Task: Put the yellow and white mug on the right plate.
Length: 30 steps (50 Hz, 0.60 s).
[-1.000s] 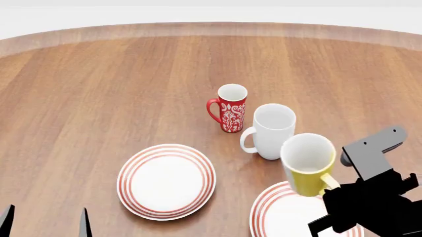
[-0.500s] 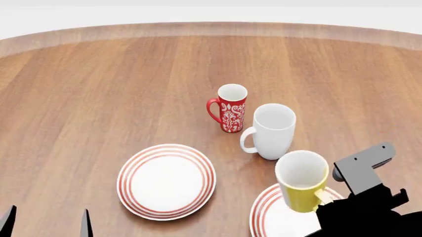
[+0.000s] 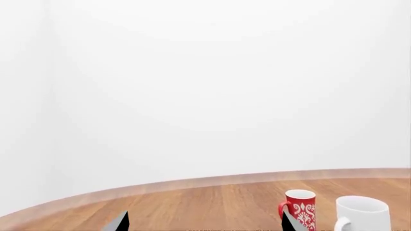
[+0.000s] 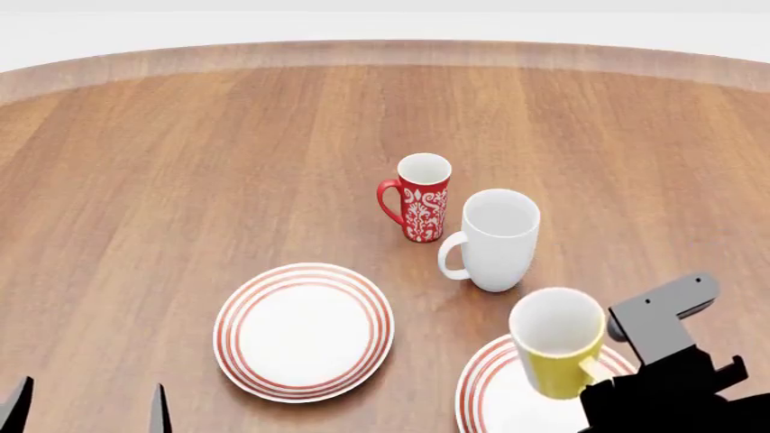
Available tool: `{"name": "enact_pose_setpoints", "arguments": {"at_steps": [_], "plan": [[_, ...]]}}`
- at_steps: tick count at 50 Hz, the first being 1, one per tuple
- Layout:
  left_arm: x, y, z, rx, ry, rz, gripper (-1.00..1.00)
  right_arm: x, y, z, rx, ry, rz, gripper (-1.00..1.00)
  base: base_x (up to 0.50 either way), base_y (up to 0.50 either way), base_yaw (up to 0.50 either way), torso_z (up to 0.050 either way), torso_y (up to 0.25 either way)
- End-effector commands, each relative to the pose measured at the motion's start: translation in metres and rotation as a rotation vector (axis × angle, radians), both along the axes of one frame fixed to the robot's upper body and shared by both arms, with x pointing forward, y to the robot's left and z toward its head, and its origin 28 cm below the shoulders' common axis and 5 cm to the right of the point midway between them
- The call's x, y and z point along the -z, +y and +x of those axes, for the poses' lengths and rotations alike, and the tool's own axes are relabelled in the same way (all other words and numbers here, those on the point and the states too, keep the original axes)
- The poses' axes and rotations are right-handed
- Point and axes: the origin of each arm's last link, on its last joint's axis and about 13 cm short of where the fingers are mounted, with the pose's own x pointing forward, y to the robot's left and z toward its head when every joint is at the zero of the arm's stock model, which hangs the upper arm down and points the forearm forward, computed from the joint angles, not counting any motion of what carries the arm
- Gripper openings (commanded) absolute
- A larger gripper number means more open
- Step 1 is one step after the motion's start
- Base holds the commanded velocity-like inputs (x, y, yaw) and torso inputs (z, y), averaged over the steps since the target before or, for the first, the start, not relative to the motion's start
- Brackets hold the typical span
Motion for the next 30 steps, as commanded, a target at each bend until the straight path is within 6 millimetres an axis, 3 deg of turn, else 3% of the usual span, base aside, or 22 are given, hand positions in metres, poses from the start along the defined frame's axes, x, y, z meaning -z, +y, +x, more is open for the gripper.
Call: {"name": "enact_pose_setpoints", "arguments": {"at_steps": [1, 30], "plan": [[-0.001, 0.0, 0.002, -0.002, -0.002, -0.002, 1.0, 0.002, 0.005, 0.004, -0.024, 0.0, 0.009, -1.0, 0.0, 0.0, 0.0, 0.0, 0.0], [-0.001, 0.0, 0.003, -0.002, 0.008, -0.002, 1.0, 0.015, 0.007, 0.006, -0.028, 0.03, 0.001, -1.0, 0.0, 0.0, 0.0, 0.0, 0.0]]}}
